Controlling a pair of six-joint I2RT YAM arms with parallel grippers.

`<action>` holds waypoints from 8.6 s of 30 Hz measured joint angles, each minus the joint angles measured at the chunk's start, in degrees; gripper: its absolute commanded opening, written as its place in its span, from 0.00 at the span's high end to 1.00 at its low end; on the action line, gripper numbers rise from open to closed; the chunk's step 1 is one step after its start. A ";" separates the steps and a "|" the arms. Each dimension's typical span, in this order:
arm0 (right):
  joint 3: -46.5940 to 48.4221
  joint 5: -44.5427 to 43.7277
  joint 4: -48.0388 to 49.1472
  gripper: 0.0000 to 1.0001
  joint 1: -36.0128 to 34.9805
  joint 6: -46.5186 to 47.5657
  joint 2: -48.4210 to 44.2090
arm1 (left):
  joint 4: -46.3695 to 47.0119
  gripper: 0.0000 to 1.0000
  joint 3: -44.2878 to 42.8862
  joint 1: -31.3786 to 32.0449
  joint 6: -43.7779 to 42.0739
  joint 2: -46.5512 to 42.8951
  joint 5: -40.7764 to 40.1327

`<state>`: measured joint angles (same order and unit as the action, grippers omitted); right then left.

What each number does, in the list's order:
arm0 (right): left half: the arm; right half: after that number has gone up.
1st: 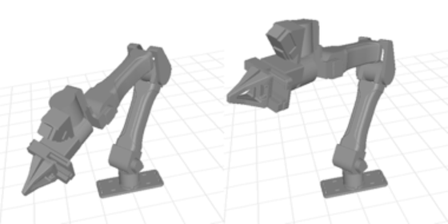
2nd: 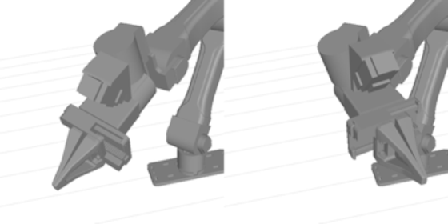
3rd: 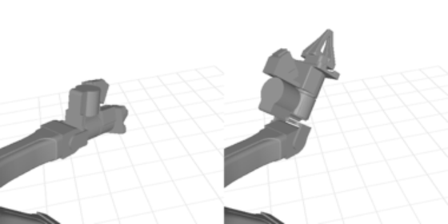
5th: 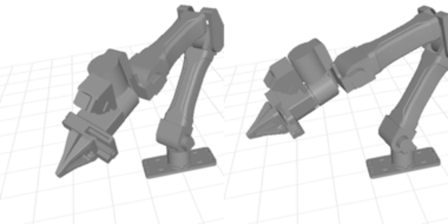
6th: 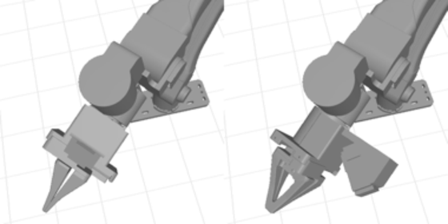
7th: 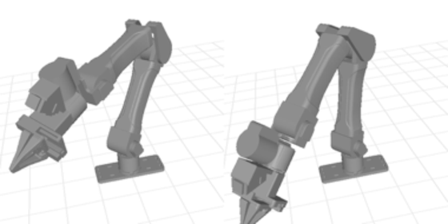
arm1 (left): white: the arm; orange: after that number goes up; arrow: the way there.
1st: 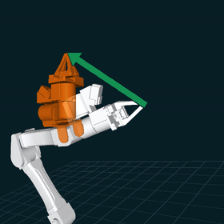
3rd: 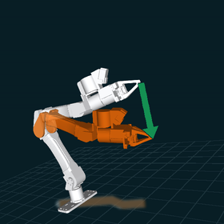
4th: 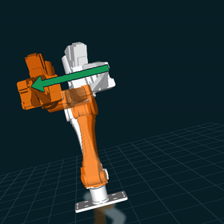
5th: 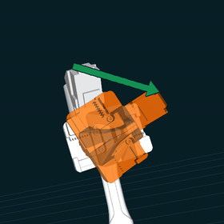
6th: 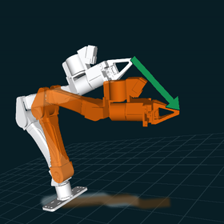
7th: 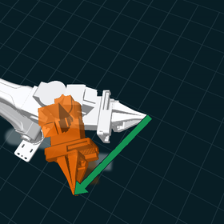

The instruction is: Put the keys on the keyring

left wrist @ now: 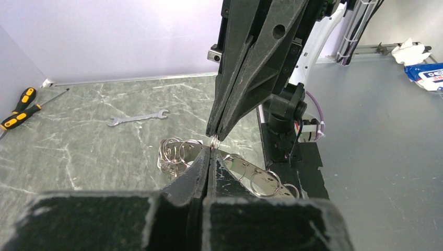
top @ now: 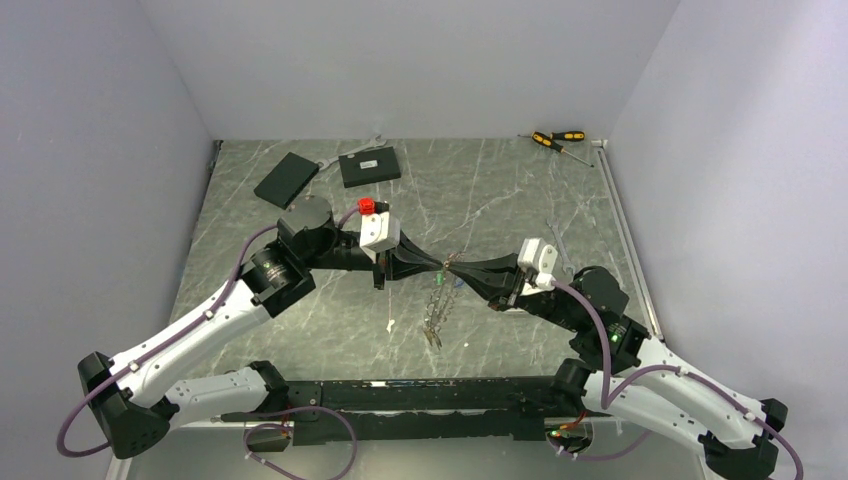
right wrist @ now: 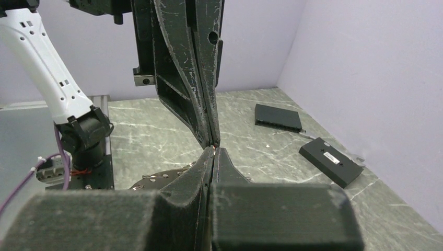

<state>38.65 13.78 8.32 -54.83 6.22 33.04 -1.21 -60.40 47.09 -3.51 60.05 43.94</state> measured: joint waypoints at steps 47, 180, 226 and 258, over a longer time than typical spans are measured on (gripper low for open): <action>0.00 -3.21 4.63 1.00 0.00 -0.90 -0.76 | 5.07 0.43 3.08 0.09 4.15 -1.14 -2.40; 18.73 0.35 -32.15 1.00 -0.07 14.36 12.02 | -24.24 0.64 -10.84 0.00 -13.66 2.80 -7.61; 7.63 -5.05 -12.96 1.00 -0.02 4.55 6.51 | -14.32 1.00 -5.44 -0.20 -9.20 4.68 -2.69; 2.43 -13.90 2.40 1.00 -0.11 -5.86 7.10 | -8.63 1.00 -4.55 -0.35 -7.15 3.85 -6.73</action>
<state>41.08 -0.12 10.72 -54.94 0.36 40.14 -9.85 -64.95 46.74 -10.66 63.90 37.21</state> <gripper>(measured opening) 0.013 0.009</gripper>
